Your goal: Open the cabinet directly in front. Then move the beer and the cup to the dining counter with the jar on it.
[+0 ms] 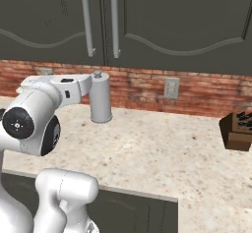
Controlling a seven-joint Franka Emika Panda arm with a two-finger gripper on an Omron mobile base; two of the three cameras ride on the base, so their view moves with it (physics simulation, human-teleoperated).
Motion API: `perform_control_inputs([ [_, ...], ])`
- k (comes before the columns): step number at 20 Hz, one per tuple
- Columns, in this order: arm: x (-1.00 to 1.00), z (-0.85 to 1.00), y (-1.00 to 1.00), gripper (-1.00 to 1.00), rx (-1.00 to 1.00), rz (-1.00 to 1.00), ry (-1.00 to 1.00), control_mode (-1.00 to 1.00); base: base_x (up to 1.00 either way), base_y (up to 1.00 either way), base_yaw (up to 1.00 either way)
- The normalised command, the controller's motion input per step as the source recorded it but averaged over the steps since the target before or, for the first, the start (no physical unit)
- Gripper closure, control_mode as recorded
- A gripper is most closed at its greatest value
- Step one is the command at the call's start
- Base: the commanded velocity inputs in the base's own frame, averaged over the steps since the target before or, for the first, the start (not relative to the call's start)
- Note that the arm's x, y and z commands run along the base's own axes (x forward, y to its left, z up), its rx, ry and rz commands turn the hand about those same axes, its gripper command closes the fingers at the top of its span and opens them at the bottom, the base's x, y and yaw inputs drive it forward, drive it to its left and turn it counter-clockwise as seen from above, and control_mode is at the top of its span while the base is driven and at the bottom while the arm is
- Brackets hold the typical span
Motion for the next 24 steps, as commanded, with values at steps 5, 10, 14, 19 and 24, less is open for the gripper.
perform_control_inputs([
  [5, -0.24, 0.35, 0.00, -1.00, 0.01, 0.00, -0.32, -1.00, 0.00, 0.00, 0.00],
  [10, -0.06, 0.38, 0.00, -1.00, 0.01, 0.00, -0.27, -1.00, 0.00, 0.00, 0.00],
  [14, 0.05, 0.27, 0.00, -1.00, 0.00, 0.00, -0.15, -1.00, 0.00, 0.00, 0.00],
  [19, 0.45, 0.13, 0.00, -1.00, 0.00, 0.00, -0.05, -1.00, 0.00, 0.00, 0.00],
  [24, 0.72, 0.02, 0.00, -1.00, 0.02, 0.00, -0.01, -1.00, 0.00, 0.00, 0.00],
])
